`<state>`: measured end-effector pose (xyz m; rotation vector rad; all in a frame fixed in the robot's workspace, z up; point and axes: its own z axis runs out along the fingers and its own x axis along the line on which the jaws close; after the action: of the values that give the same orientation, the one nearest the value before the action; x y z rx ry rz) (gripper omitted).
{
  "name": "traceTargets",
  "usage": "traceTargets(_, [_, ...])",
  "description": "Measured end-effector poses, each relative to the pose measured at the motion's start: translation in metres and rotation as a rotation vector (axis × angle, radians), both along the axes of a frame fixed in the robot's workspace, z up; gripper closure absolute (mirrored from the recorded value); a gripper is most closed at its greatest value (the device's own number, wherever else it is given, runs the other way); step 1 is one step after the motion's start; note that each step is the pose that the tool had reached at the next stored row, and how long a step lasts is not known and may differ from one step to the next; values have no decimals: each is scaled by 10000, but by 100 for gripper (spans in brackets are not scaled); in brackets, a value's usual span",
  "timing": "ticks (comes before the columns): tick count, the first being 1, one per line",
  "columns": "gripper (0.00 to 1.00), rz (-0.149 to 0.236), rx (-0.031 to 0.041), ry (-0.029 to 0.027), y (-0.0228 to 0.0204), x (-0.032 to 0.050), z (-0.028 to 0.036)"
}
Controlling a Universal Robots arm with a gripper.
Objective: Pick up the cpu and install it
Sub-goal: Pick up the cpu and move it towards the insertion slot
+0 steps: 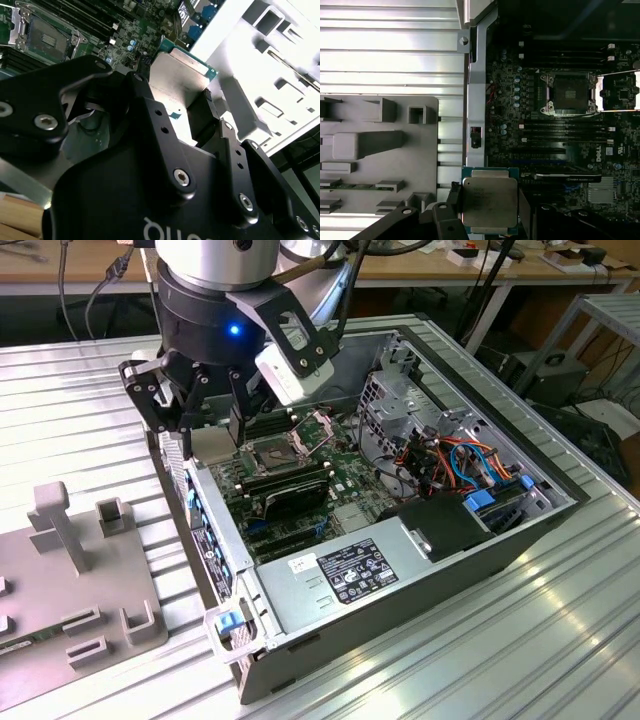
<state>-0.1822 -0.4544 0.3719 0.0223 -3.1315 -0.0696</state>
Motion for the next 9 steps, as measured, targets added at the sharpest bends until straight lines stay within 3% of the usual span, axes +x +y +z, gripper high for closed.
traceTargets(9, [45,-1,0,0,0,70,0])
